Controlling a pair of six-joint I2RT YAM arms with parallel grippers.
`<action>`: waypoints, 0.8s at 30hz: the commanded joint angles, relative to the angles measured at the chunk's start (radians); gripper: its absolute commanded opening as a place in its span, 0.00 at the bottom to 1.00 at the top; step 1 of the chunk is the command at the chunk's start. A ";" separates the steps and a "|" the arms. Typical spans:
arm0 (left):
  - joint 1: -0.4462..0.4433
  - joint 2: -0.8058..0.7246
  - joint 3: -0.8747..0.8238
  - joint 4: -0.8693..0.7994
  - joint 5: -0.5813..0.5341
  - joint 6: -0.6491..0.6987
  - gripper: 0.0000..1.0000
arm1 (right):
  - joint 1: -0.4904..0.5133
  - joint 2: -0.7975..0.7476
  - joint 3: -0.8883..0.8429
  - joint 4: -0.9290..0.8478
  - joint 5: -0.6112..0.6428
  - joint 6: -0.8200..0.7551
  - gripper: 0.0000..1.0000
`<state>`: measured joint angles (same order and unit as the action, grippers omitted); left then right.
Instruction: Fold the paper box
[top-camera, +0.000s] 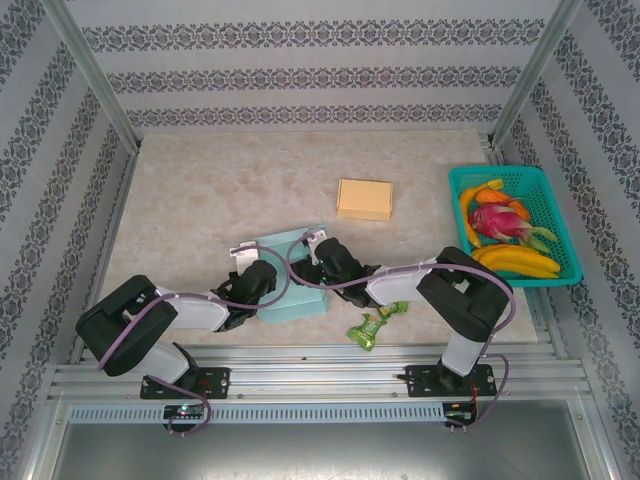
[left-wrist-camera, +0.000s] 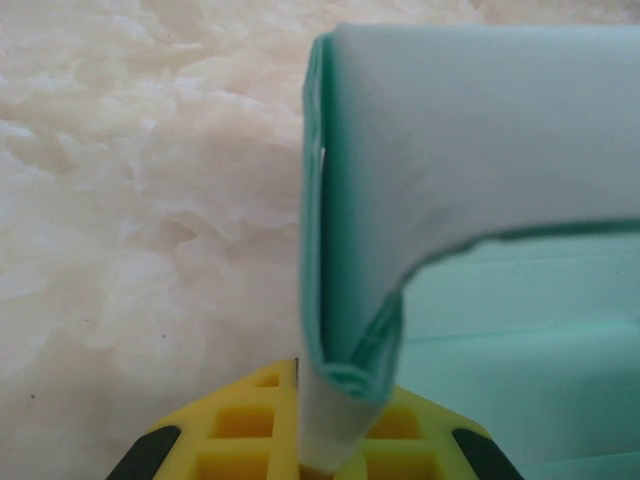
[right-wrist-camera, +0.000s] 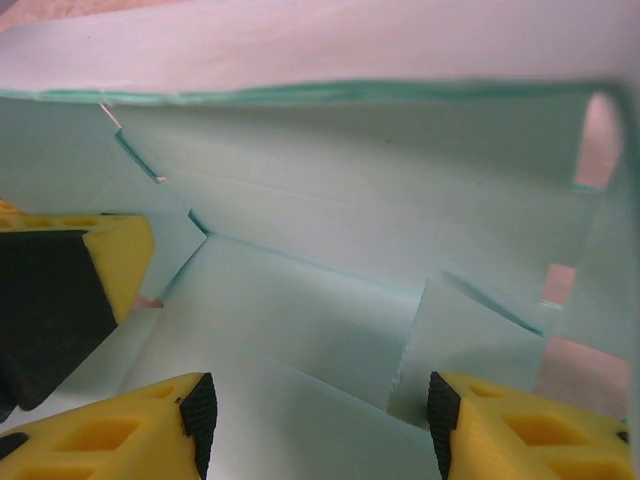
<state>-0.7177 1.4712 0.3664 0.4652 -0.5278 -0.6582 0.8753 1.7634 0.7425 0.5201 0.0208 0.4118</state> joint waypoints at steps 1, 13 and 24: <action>0.001 0.015 -0.007 -0.035 0.054 0.001 0.00 | 0.013 0.055 0.032 0.044 -0.039 0.009 0.59; 0.001 0.017 -0.004 -0.046 0.038 -0.002 0.00 | 0.017 -0.095 -0.051 -0.001 -0.008 -0.026 0.59; 0.008 -0.031 -0.004 -0.058 0.022 0.053 0.00 | 0.012 -0.535 -0.159 -0.389 0.137 -0.207 0.61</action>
<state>-0.7177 1.4612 0.3664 0.4583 -0.5266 -0.6342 0.8864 1.3025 0.6033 0.2832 0.0727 0.2890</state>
